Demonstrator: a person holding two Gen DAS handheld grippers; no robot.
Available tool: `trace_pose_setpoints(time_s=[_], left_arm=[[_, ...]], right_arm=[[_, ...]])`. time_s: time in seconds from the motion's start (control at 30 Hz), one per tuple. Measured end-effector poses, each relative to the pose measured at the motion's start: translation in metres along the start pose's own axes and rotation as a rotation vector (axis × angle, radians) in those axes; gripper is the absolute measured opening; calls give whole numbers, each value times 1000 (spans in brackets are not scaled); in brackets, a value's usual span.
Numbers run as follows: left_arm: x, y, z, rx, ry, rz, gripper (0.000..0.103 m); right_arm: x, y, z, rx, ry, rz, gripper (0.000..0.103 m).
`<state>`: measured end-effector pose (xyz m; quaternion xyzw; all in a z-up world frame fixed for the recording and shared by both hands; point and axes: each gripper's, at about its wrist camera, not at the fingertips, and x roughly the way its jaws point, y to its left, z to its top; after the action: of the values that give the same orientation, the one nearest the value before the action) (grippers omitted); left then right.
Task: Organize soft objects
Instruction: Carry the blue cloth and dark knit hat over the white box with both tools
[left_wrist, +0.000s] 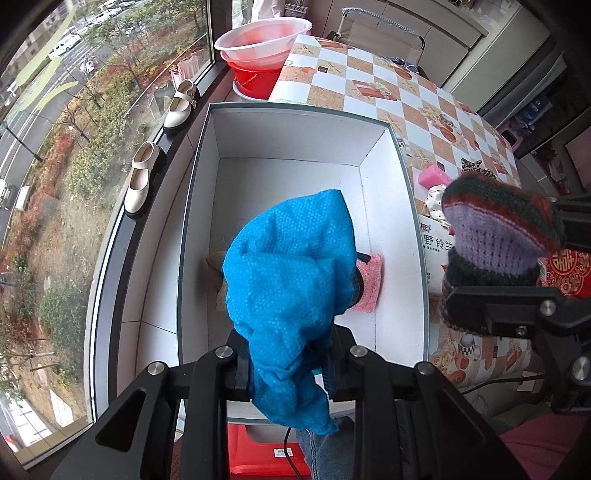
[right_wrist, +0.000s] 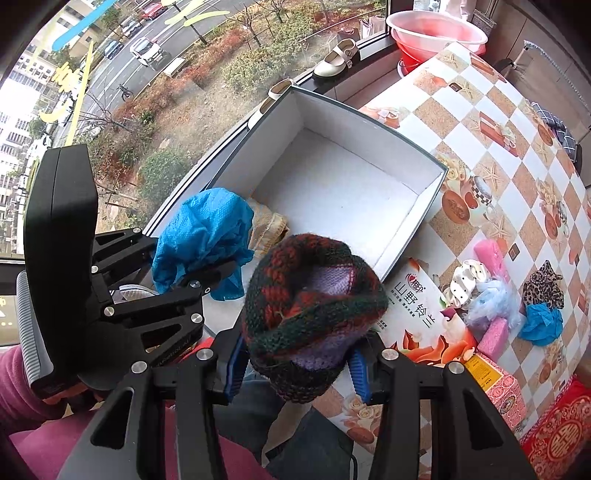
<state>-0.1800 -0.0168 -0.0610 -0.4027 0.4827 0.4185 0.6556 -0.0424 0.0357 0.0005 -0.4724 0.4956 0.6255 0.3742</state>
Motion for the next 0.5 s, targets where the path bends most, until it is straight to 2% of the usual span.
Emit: trace_pose_setpoints(time_s=[0.5], left_arm=[[3,2,-2,-5,7,4,28]], right_arm=[[3,-2,2,2,4,-5,47]])
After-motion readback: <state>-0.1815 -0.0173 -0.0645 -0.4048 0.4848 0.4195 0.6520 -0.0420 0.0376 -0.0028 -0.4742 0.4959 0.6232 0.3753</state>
